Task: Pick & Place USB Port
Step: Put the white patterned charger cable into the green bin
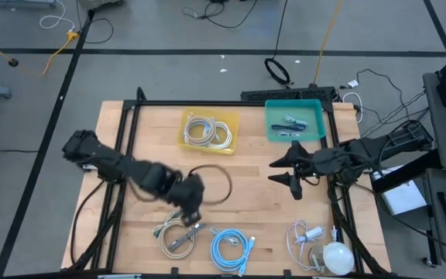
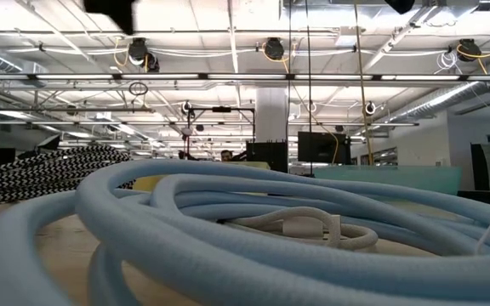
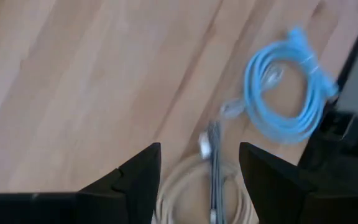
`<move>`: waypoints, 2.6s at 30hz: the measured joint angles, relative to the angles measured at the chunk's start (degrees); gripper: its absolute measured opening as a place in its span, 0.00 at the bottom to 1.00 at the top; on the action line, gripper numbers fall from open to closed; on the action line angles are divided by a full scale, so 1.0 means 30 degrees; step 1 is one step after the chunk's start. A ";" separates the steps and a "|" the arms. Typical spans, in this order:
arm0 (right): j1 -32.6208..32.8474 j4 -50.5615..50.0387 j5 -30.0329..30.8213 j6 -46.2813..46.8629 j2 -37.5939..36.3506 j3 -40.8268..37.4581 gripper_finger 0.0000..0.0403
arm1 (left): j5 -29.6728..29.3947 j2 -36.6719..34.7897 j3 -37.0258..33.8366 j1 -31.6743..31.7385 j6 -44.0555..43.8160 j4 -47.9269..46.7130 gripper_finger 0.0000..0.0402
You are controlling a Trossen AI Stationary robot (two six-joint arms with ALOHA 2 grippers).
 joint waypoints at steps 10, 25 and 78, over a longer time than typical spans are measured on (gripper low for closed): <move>-0.0302 -0.1636 -0.0027 0.0007 0.0007 0.0000 0.50 | -0.1770 0.1292 -0.0006 -0.3741 -0.5035 -0.1267 0.54; -0.0295 -0.1687 0.0005 0.0158 0.0007 0.0000 0.50 | 0.0929 0.6000 -0.0028 -0.6625 -0.7512 0.0307 0.54; -0.2904 2.2272 -0.4832 0.5612 0.2666 -0.5821 0.50 | -0.5367 -0.2091 -0.2250 0.3359 0.2218 1.8123 0.03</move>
